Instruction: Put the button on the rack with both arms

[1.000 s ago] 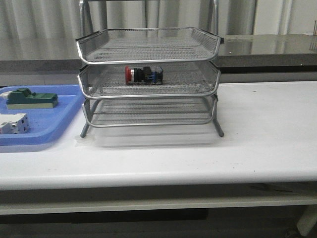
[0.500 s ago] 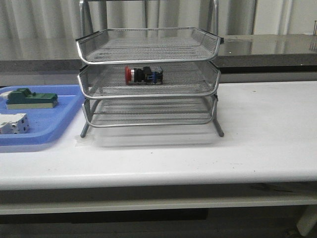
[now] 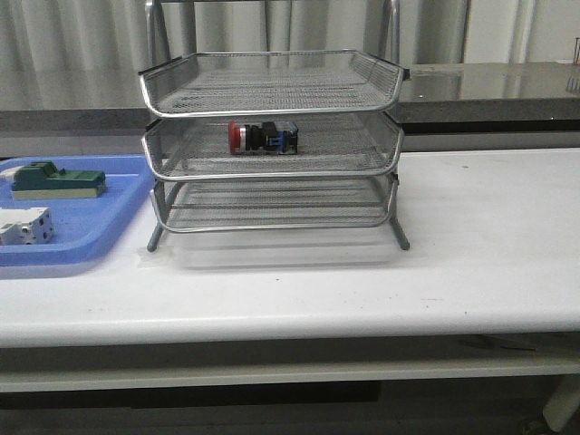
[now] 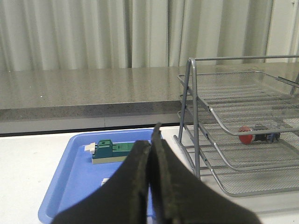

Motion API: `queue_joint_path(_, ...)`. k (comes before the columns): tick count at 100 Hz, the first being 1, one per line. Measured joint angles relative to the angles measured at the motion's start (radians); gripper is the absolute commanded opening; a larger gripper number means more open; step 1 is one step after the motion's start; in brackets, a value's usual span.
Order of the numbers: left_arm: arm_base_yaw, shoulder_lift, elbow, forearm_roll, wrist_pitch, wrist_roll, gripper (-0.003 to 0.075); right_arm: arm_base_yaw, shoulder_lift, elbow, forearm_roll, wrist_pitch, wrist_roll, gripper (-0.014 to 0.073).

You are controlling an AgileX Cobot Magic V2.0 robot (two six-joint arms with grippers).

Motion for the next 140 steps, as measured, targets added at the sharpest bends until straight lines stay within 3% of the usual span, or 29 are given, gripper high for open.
queue_joint_path(24,0.0,0.0,0.001,0.087,0.0,-0.026,-0.002,0.0,0.0,0.0,0.0,0.0,0.0,-0.0065)
queue_joint_path(45,0.0,-0.001,0.053,0.345,-0.044,-0.285,-0.002,0.0,0.0,0.0,0.0,0.0,0.0,-0.0065)
queue_joint_path(57,0.0,-0.019,0.102,0.42,-0.076,-0.376,-0.002,0.0,0.0,0.0,0.0,0.0,0.0,-0.0065)
queue_joint_path(85,0.0,-0.104,0.24,0.46,-0.128,-0.418,-0.002,0.0,0.0,0.0,0.0,0.0,0.0,-0.0065)
queue_joint_path(140,0.0,-0.176,0.239,0.477,-0.128,-0.442,-0.002,0.0,0.0,0.0,0.0,0.0,0.0,-0.0065)
